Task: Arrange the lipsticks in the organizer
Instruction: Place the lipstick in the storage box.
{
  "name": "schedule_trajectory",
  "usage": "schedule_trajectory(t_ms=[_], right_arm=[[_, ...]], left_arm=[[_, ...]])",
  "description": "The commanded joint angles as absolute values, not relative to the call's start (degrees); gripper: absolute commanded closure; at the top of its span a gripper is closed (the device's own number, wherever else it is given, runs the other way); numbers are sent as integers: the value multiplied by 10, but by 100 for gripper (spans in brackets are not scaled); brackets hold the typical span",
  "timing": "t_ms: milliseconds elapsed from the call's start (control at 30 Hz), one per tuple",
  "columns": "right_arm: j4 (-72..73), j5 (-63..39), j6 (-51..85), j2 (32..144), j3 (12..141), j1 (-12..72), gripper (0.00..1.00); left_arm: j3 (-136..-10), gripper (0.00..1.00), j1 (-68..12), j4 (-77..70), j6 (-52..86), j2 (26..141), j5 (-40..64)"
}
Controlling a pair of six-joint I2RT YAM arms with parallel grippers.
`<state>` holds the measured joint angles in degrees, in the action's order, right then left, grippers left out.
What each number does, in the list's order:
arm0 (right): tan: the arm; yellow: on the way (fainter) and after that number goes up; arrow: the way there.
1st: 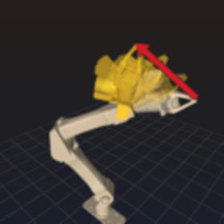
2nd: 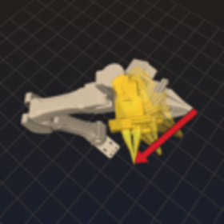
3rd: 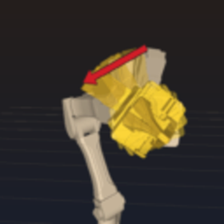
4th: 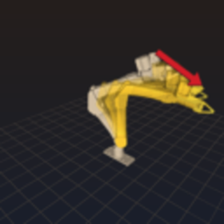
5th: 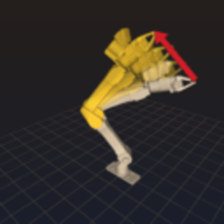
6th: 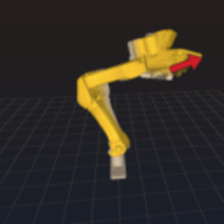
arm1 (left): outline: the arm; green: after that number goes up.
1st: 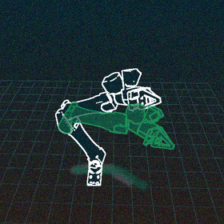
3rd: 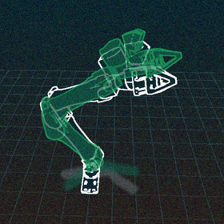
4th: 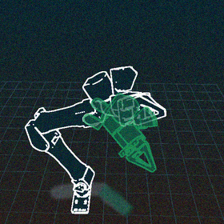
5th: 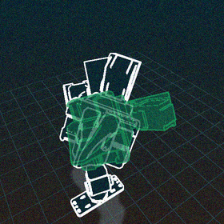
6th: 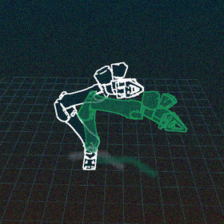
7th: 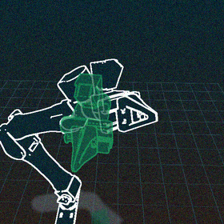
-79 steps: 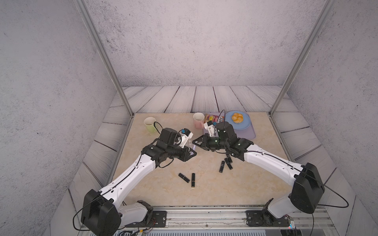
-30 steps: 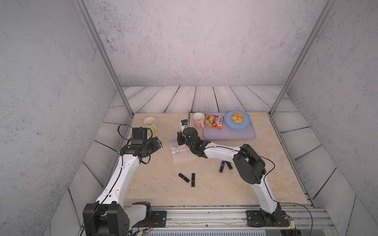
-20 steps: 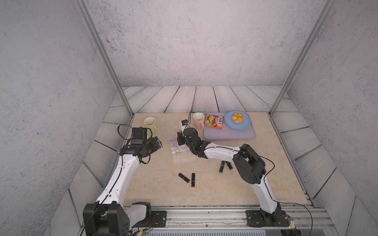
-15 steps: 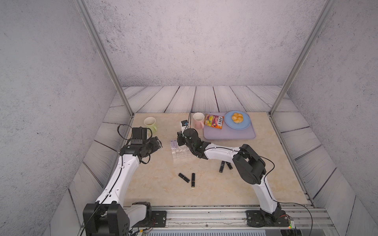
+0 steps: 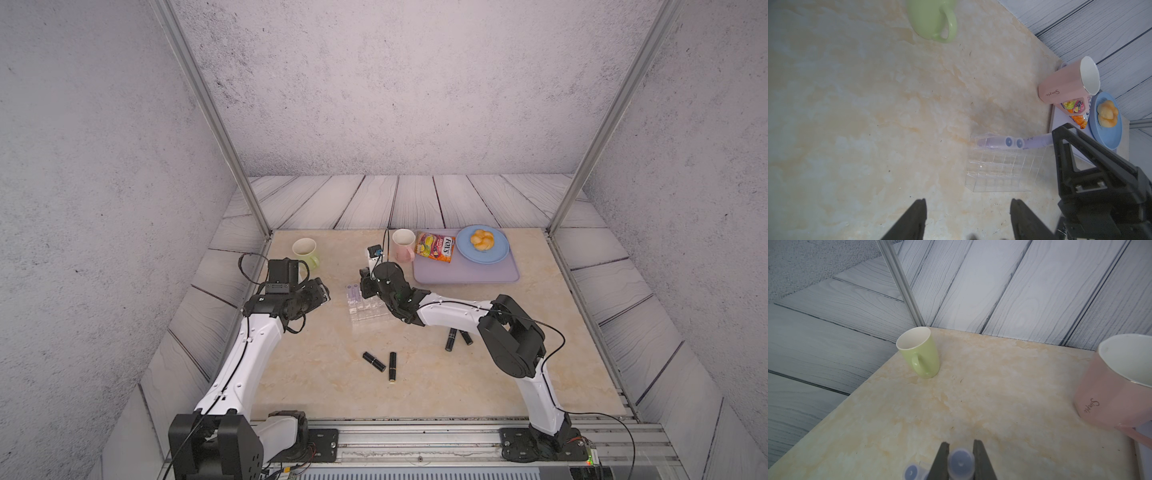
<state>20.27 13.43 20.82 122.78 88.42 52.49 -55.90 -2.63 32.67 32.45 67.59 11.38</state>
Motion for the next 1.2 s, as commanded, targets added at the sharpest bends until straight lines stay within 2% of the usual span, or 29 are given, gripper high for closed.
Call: schedule_trajectory(t_ms=[0, 433, 467, 533, 600, 633, 800, 900, 1033, 1167], right_arm=[[194, 132, 214, 1243, 896, 527, 100], [177, 135, 225, 1274, 906, 522, 100], [177, 138, 224, 1271, 905, 522, 93], [168, 149, 221, 1258, 905, 522, 69], [159, 158, 219, 1232, 896, 522, 59], [162, 158, 217, 1216, 888, 521, 57], [111, 137, 244, 1129, 867, 512, 53], [46, 122, 278, 1061, 839, 503, 52], [-125, 137, 336, 971, 801, 478, 52], [-269, 152, 355, 882, 715, 421, 53]], left_arm=[[-550, 30, -21, 319, 327, 675, 115], [-550, 31, -20, 316, 326, 677, 117], [-549, 30, -20, 316, 326, 677, 118], [-552, 30, -20, 318, 325, 677, 117], [-554, 30, -20, 323, 324, 676, 115], [-558, 30, -20, 327, 324, 676, 115], [-594, 30, -18, 365, 319, 676, 117], [-633, 31, -19, 410, 296, 670, 73], [-679, 32, -34, 463, 254, 666, 4], [-683, 32, -84, 465, 213, 668, 4]])
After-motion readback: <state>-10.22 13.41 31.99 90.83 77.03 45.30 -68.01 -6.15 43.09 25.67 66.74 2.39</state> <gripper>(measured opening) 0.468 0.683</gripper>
